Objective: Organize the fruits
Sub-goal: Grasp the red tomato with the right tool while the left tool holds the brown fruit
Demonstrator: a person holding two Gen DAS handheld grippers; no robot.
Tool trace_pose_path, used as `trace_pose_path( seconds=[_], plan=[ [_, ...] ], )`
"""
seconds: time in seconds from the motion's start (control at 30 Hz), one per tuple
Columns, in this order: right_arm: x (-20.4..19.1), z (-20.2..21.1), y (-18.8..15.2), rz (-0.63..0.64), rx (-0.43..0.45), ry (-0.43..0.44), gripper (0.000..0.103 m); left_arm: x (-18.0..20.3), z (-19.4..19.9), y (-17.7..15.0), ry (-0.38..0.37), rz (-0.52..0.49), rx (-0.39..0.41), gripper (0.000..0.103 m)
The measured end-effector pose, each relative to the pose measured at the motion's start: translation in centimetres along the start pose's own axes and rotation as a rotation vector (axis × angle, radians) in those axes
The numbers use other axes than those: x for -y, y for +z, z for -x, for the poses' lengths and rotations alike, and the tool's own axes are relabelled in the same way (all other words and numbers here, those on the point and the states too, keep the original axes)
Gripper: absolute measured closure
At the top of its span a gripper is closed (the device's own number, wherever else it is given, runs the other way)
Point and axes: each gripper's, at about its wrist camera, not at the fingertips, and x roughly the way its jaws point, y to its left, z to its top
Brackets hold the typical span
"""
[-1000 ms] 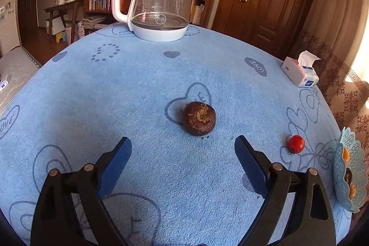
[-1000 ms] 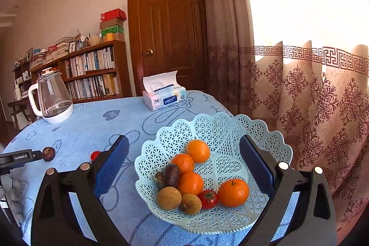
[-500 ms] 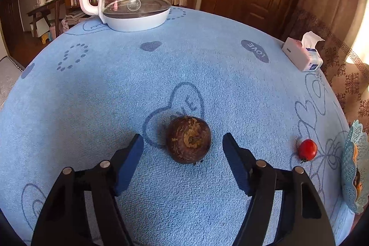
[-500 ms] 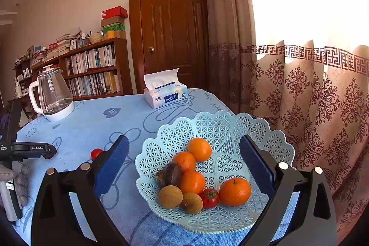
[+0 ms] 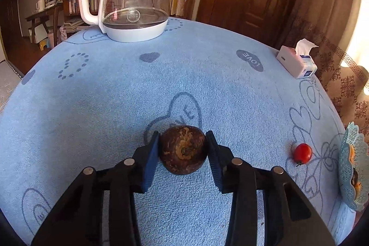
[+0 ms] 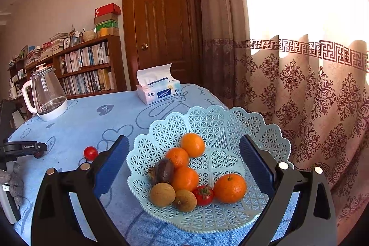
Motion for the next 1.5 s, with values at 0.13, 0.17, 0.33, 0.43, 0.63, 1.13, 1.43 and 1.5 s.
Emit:
trace_pose_path(
  seconds=[0.13,0.17,0.33,0.43,0.63,1.13,1.43,1.5],
  plan=[
    [-0.1,-0.6,-0.1,0.011,-0.025,-0.023,0.005,0.3,1.5,-0.3,0.027,-0.016,0.054,0.063],
    [-0.4,-0.8,-0.1,0.023,-0.034,-0.027,0.005,0.3,1.8,-0.3,0.034,-0.018,0.067,0.063],
    [-3.0,-1.1,0.0,0.128,-0.056,-0.023,0.005,-0.1,2.9,-0.2,0.057,-0.001,0.104,0.063],
    [-5.6,-1.2,0.7,0.160,-0.078,0.059,0.005,-0.2,3.2,-0.2,0.068,0.003,0.116,0.063],
    [-12.0,-4.0,1.1,0.226,-0.172,0.227,0.005,-0.2,3.3,-0.3,0.064,0.008,0.116,0.063],
    [-16.6,-12.8,-1.4,0.220,-0.464,0.294,0.044,-0.3,2.9,-0.4,0.033,0.039,0.080,0.063],
    [-17.1,-14.0,-1.9,0.233,-0.500,0.271,0.054,-0.5,3.0,-0.5,0.026,0.054,0.075,0.063],
    [-17.1,-13.9,-1.9,0.233,-0.499,0.270,0.061,-0.4,3.1,-0.5,0.023,0.051,0.076,0.063]
  ],
)
